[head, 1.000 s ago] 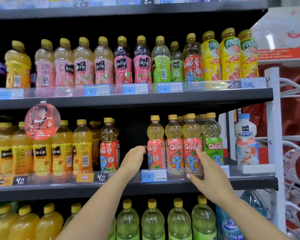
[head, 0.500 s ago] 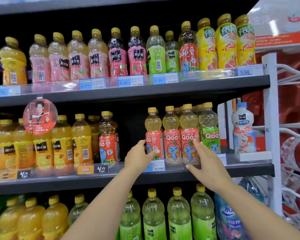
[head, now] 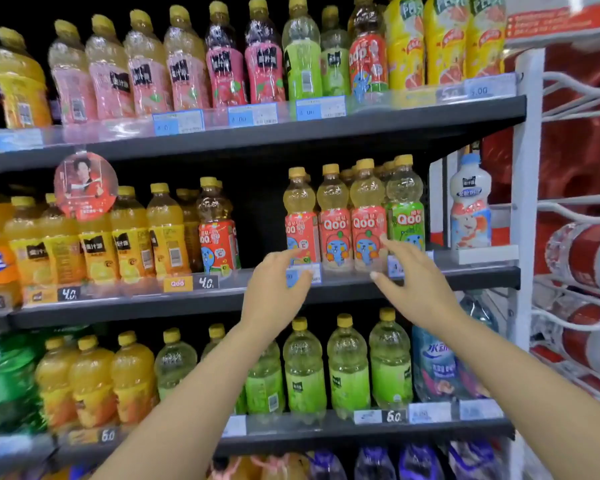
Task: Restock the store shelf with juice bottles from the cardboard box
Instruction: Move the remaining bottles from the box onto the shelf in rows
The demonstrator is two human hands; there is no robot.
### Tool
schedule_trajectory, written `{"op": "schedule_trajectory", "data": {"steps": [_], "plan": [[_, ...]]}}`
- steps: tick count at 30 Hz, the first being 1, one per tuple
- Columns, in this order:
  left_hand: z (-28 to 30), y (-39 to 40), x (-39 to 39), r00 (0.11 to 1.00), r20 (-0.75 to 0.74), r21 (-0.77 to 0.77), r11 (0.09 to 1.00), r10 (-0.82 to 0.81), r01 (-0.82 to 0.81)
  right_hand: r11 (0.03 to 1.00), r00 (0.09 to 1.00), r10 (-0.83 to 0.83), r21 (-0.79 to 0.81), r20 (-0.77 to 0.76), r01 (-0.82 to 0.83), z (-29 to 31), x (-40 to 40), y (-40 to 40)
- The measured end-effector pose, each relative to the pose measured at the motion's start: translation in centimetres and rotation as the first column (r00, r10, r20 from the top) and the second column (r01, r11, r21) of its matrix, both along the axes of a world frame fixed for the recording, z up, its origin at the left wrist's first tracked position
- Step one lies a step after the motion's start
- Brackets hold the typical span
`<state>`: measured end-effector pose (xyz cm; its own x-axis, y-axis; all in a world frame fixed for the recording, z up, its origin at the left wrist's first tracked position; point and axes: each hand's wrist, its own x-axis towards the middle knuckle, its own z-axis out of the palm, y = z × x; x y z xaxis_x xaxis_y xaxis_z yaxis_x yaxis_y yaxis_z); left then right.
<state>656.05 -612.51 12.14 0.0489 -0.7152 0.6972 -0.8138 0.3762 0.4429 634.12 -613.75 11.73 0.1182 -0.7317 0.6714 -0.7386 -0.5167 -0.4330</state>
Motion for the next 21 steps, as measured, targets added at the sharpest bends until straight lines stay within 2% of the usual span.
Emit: {"op": "schedule_trajectory", "data": {"steps": [3,6,10,15,17,21], "plan": [[-2.9,3.8,-0.6,0.998,0.049,-0.054,0.998,-0.026,0.028,0.999,0.999,0.041,-0.015,0.02,-0.04,-3.1,-2.1,3.9],[-7.5,7.1,-1.2,0.993,0.103,-0.044,0.997,-0.054,0.059,0.991,0.994,0.094,0.099,-0.063,-0.088,-8.8,-4.9,7.7],[-15.8,10.1,-2.3,0.986,0.14,0.124,0.989,-0.095,0.077,0.94,0.989,0.091,0.338,-0.118,-0.046,-18.8,-9.1,10.8],[-27.9,11.0,-4.7,0.973,0.21,0.401,0.916,-0.095,0.004,0.748,0.988,0.012,0.657,-0.155,0.094,-32.0,-13.9,12.5],[-32.5,11.3,-5.7,0.971,0.221,0.522,0.852,-0.096,-0.035,0.674,0.984,0.001,0.727,-0.18,0.132,-36.2,-15.2,12.9],[-40.4,12.4,-8.3,0.966,0.241,0.715,0.69,-0.09,-0.114,0.468,0.967,-0.059,0.849,-0.246,0.245,-42.7,-16.6,12.9]]}}
